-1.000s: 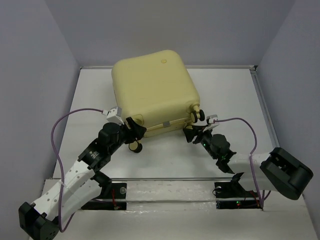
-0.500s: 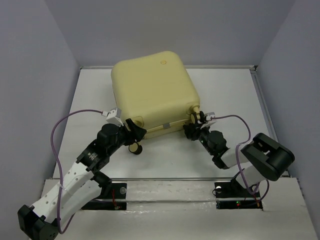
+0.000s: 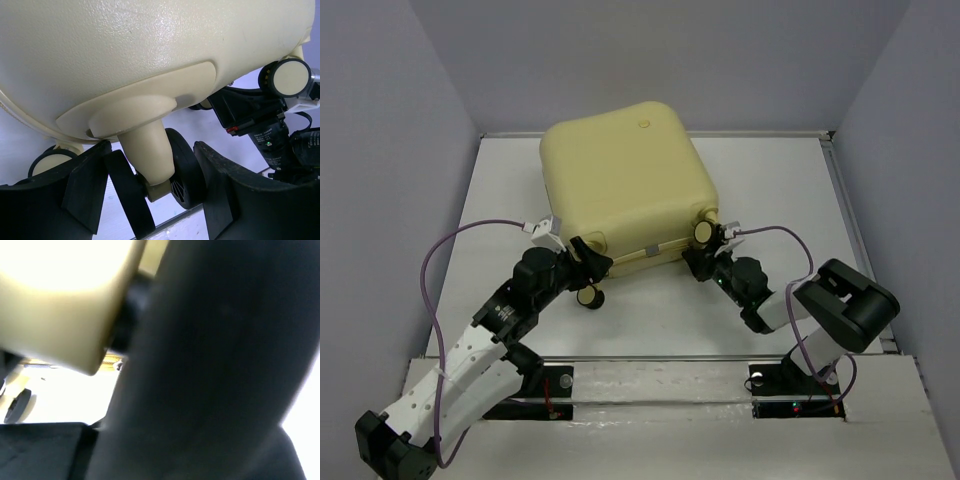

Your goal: Pack the luggage

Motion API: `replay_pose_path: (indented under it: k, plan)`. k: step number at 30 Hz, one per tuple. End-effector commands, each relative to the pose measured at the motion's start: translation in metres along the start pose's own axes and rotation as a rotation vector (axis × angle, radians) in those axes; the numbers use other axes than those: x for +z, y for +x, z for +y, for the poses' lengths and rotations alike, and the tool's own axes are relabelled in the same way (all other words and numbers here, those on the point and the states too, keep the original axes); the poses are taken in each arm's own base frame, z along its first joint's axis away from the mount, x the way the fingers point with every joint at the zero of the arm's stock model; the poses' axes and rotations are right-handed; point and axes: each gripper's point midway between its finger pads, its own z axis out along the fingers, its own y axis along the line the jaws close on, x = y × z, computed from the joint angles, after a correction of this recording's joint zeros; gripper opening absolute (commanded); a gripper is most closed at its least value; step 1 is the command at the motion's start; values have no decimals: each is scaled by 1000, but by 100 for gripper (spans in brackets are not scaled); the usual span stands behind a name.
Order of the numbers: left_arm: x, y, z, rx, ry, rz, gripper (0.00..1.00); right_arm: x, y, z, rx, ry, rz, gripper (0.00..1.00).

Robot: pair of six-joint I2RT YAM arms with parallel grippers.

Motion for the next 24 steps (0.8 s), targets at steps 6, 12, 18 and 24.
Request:
replay_pose_path:
  k: [6,12,18,24]
  plan:
    - [-27,-48,-87,-6,341,-133,6,-7,-67,35,18,-154,-269,7]
    - [-24,-50,-99,-30,396,-133,6,-5,-22,98,-52,-191,-180,7]
    - [-22,-58,-112,-22,424,-139,6,-3,14,180,-85,-277,-130,7]
    - [-20,-64,-126,-19,466,-138,6,-4,55,264,-67,-462,-38,7]
